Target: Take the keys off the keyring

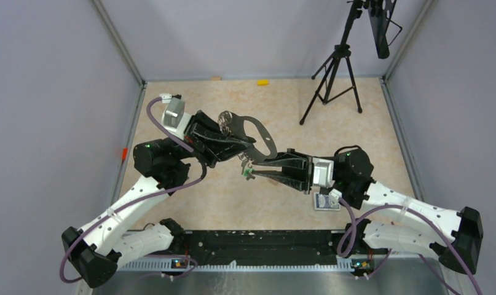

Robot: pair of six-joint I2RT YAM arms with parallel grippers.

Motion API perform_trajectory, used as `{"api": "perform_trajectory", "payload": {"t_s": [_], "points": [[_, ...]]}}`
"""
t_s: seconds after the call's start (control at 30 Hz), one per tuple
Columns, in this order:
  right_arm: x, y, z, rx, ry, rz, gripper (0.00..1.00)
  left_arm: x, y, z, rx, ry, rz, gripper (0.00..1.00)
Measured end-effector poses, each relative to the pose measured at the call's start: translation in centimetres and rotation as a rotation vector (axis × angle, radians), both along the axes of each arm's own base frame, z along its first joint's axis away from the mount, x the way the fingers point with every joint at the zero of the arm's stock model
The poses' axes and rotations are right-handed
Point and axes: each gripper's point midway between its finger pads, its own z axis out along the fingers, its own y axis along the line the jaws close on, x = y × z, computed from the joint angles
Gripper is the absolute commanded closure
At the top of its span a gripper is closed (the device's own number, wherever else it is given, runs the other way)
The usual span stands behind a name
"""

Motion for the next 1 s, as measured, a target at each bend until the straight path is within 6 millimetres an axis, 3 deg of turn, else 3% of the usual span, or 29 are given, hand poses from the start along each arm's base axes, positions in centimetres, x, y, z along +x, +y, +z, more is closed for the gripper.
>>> {"api": "perform_trajectory", "payload": {"t_s": [0.7, 1.0], "points": [[1.2, -0.6, -0.4, 0.029, 0.058, -0.076, 0.72, 0.1, -0.1, 0.0, -0.002, 0.009, -0.01, 1.0], [1.6, -2.0, 0.3, 0.071, 0.093, -0.131, 0.7, 0.1, -0.2, 0.0, -0.002, 0.009, -0.009, 1.0]]}}
